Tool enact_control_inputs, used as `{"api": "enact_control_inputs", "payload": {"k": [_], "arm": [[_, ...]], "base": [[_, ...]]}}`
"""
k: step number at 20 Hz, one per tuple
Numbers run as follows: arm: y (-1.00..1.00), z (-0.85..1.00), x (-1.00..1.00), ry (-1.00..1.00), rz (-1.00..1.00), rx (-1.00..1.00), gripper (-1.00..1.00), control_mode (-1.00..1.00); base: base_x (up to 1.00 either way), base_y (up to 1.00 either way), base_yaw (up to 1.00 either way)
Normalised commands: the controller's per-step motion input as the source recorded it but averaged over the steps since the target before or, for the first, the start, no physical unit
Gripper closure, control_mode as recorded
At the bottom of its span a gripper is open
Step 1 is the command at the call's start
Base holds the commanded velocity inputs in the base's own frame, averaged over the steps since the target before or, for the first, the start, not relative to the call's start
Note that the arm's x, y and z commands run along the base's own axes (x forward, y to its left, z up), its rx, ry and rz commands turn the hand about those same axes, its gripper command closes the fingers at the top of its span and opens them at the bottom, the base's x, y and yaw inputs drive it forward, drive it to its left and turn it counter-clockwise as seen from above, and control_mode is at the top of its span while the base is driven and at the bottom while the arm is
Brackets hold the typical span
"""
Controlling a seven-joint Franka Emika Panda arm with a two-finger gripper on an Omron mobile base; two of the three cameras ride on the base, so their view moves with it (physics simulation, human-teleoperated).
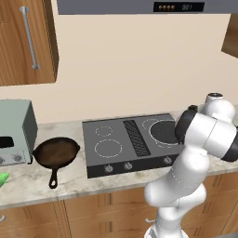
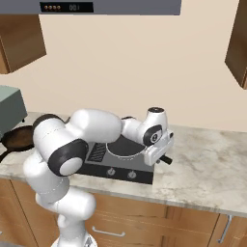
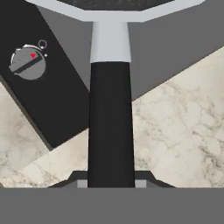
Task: Place both pans onto different burners. Then place the corn and the steak on different pans.
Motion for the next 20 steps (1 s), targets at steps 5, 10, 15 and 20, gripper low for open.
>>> {"api": "enact_control_inputs", "payload": {"k": [5, 10, 15, 20], "arm": [[0.19, -0.09, 0.3, 0.07, 0.07, 0.0, 1.0, -1.0], [-0.01, -0.19, 0.26, 0.05, 0.08, 0.0, 1.0, -1.0], [-0.14, -0.12, 0.43, 0.01, 0.02, 0.0, 1.0, -1.0], [-0.28, -0.15, 0.26, 0.0, 0.05, 0.0, 1.0, -1.0]], "base": [[0.0, 0.0, 0.0], [0.0, 0.0, 0.0], [0.0, 0.0, 0.0], [0.0, 0.0, 0.0]]}}
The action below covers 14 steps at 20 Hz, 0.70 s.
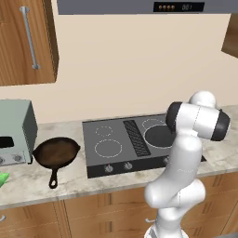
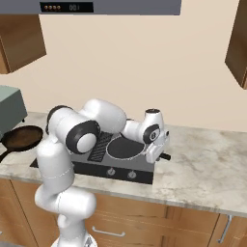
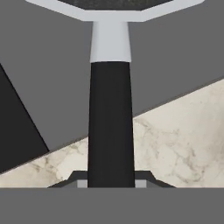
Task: Place both pans onto different burners. Then place the corn and the steak on different pans.
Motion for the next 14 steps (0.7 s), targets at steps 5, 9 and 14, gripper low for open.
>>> {"api": "enact_control_inputs", "payload": {"k": [5, 9, 14], "arm": [[-0.11, -0.19, 0.09, 0.0, 0.06, 0.0, 1.0, -1.0], [0.0, -0.09, 0.12, 0.0, 0.04, 0.0, 1.0, -1.0], [0.0, 0.0, 0.02, 0.01, 0.0, 0.0, -1.0, -1.0]], "base": [[0.0, 0.0, 0.0], [0.0, 0.0, 0.0], [0.0, 0.0, 0.0]]}}
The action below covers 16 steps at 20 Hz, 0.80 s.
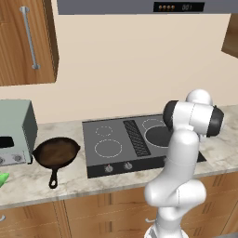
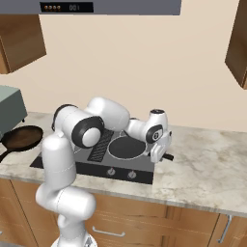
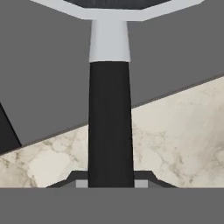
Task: Place both pans onto different burners. Then place the corn and the steak on different pans.
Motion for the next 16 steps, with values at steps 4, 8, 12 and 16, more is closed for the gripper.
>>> {"api": "enact_control_inputs", "payload": {"k": [4, 8, 12, 16], "arm": [[0.0, 0.0, 0.0, 0.0, 0.0, 0.0, -1.0, -1.0], [0.0, 0.0, 0.0, 0.0, 0.0, 0.0, -1.0, -1.0], [0.06, 0.09, 0.0, 0.0, -0.04, 0.0, -1.0, -1.0], [0.45, 0.27, 0.0, -0.02, -0.24, 0.0, -1.0, -1.0]], "base": [[0.0, 0.0, 0.0], [0.0, 0.0, 0.0], [0.0, 0.0, 0.0], [0.0, 0.0, 0.0]]}}
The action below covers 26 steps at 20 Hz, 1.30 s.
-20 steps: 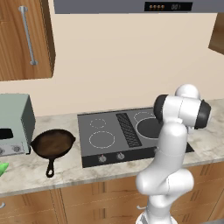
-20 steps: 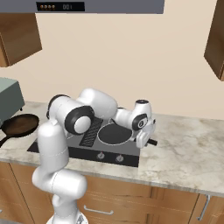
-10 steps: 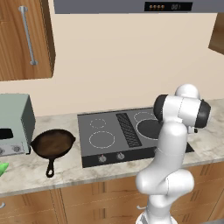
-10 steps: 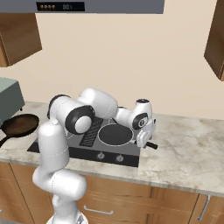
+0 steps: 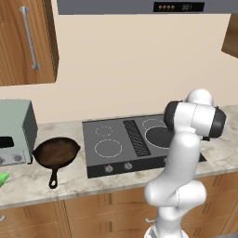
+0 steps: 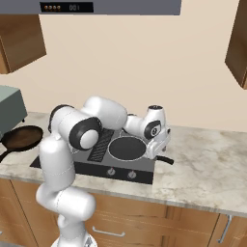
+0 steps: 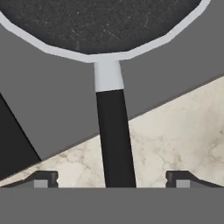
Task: Place both pans onto different burners. Then place the corn and the steak on different pans.
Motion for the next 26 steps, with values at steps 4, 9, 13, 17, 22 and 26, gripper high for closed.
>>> {"api": "enact_control_inputs", "payload": {"k": [4, 9, 13, 17, 22, 26], "arm": [[0.39, 0.4, -0.03, -0.02, -0.32, 0.0, -1.0, -1.0], [0.36, 0.18, -0.29, 0.0, -0.5, 0.0, -1.0, -1.0], [0.41, 0.12, -0.44, 0.0, -0.59, 0.0, -1.0, -1.0], [0.41, 0.19, -0.48, -0.07, -0.6, 0.0, -1.0, -1.0], [0.46, 0.24, -0.28, -0.04, -0.56, -0.03, -1.0, -1.0], [0.74, 0.13, -0.5, -0.1, -0.56, -0.09, -1.0, -1.0]], "base": [[0.0, 0.0, 0.0], [0.0, 0.0, 0.0], [0.0, 0.0, 0.0], [0.0, 0.0, 0.0], [0.0, 0.0, 0.0], [0.0, 0.0, 0.0]]}}
